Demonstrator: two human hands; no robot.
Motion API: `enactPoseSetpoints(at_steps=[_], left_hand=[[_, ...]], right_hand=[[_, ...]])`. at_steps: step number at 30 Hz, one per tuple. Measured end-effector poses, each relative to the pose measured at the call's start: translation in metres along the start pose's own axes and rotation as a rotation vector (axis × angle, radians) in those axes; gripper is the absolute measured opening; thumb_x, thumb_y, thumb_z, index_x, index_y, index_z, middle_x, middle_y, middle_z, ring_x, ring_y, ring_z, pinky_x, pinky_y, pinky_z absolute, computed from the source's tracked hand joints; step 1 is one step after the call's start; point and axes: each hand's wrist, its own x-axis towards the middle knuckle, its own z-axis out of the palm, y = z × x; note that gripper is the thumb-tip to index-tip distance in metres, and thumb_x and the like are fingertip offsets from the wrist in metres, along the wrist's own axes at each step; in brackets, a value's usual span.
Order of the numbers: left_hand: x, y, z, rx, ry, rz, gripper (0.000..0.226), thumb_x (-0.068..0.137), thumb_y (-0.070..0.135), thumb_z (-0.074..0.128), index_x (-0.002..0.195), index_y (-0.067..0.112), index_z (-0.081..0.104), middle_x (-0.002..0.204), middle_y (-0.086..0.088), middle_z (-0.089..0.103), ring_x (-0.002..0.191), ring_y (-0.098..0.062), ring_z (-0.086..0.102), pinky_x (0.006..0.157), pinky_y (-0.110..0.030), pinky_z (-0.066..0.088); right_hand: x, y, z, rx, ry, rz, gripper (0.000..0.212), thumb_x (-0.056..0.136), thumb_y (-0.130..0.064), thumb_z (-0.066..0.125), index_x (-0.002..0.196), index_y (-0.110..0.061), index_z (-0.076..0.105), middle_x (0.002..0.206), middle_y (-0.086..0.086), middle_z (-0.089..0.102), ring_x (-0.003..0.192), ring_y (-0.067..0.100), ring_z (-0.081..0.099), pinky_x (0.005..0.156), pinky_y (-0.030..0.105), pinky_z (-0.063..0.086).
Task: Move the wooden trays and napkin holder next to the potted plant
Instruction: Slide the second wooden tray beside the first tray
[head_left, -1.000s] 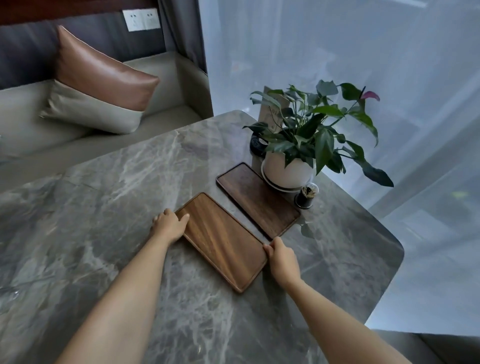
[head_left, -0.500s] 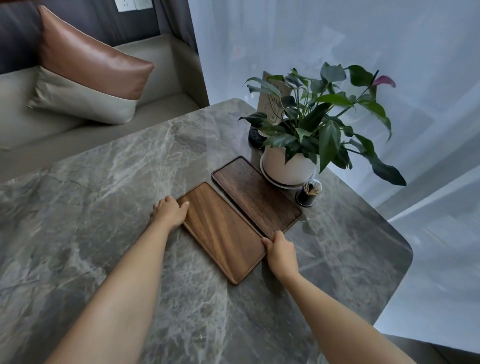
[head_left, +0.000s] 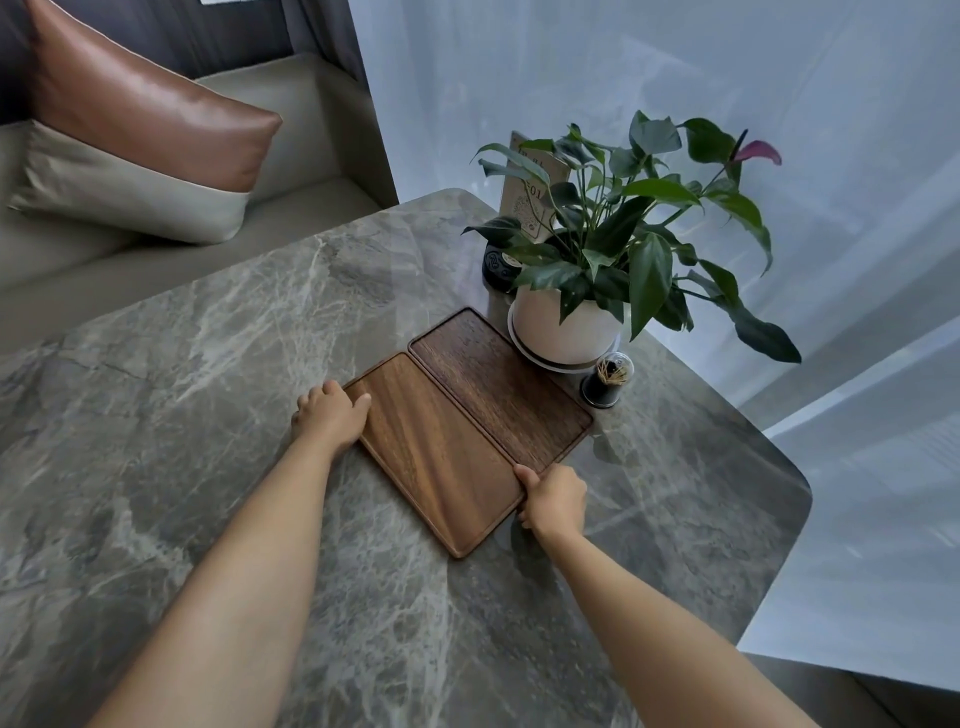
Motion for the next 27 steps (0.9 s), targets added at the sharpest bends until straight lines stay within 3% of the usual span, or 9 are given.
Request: enactPoseSetpoints(at_steps=[7, 11, 15, 18, 22, 24, 27], left_hand=[[0.001, -0.003, -0.001, 0.01, -0.007, 0.018, 0.063, 0.097, 0.039, 0.038, 0.142, -0.002, 0.028, 0.149, -0.024, 0.032, 0.138, -0.037, 0.027, 0.113, -0.046, 0.026], [-0.002, -0.009, -0.007, 0.061, -0.037, 0.05, 0.061, 0.097, 0.043, 0.035, 0.143, 0.003, 0.029, 0.15, -0.023, 0.03, 0.139, -0.037, 0.027, 0.113, -0.047, 0.026], [-0.012, -0.028, -0.019, 0.216, 0.089, 0.171, 0.059, 0.096, 0.042, 0.037, 0.143, 0.007, 0.028, 0.151, -0.018, 0.03, 0.14, -0.033, 0.024, 0.115, -0.046, 0.023], [-0.025, -0.052, -0.029, 0.337, 0.147, 0.27, 0.065, 0.097, 0.041, 0.033, 0.15, 0.009, 0.013, 0.16, -0.01, 0.011, 0.149, -0.026, 0.005, 0.12, -0.045, 0.01], [-0.053, -0.089, -0.052, 0.411, 0.186, 0.269, 0.068, 0.098, 0.042, 0.025, 0.151, 0.012, -0.004, 0.162, -0.004, -0.01, 0.149, -0.019, -0.011, 0.121, -0.045, -0.005], [-0.071, -0.112, -0.069, 0.415, 0.221, 0.264, 0.068, 0.098, 0.043, 0.023, 0.151, 0.012, -0.006, 0.161, -0.002, -0.011, 0.149, -0.016, -0.011, 0.121, -0.044, -0.007], [-0.098, -0.153, -0.097, 0.411, 0.273, 0.232, 0.068, 0.098, 0.044, 0.023, 0.151, 0.013, -0.007, 0.161, -0.001, -0.012, 0.149, -0.015, -0.011, 0.121, -0.044, -0.006]], right_hand=[[0.0, -0.001, -0.001, -0.041, 0.01, 0.015, 0.051, 0.081, -0.049, 0.059, 0.085, 0.002, 0.062, 0.09, 0.025, 0.069, 0.085, 0.038, 0.067, 0.079, 0.047, 0.057], [-0.014, -0.011, -0.015, -0.076, 0.04, 0.01, 0.048, 0.085, -0.049, 0.054, 0.066, -0.005, 0.049, 0.093, 0.021, 0.067, 0.089, 0.037, 0.064, 0.072, 0.036, 0.05], [-0.032, -0.024, -0.026, -0.27, 0.114, -0.151, 0.042, 0.093, -0.045, 0.041, 0.096, -0.004, 0.048, 0.102, 0.019, 0.065, 0.095, 0.036, 0.06, 0.07, 0.037, 0.043], [-0.048, -0.043, -0.023, -0.413, 0.11, -0.38, 0.039, 0.095, -0.039, 0.039, 0.108, -0.003, 0.046, 0.108, 0.02, 0.062, 0.102, 0.036, 0.055, 0.077, 0.041, 0.045], [-0.08, -0.079, -0.005, -0.607, 0.108, -0.666, 0.061, 0.094, -0.045, 0.032, 0.131, 0.003, 0.036, 0.129, 0.023, 0.049, 0.119, 0.037, 0.044, 0.096, 0.041, 0.04], [-0.102, -0.097, 0.01, -0.636, 0.085, -0.769, 0.078, 0.092, -0.054, 0.019, 0.141, 0.006, 0.022, 0.145, 0.026, 0.034, 0.133, 0.038, 0.033, 0.11, 0.042, 0.03], [-0.142, -0.129, 0.034, -0.654, -0.032, -0.833, 0.081, 0.09, -0.056, 0.019, 0.147, -0.002, -0.002, 0.159, 0.015, 0.0, 0.147, 0.026, 0.002, 0.119, 0.039, 0.006]])
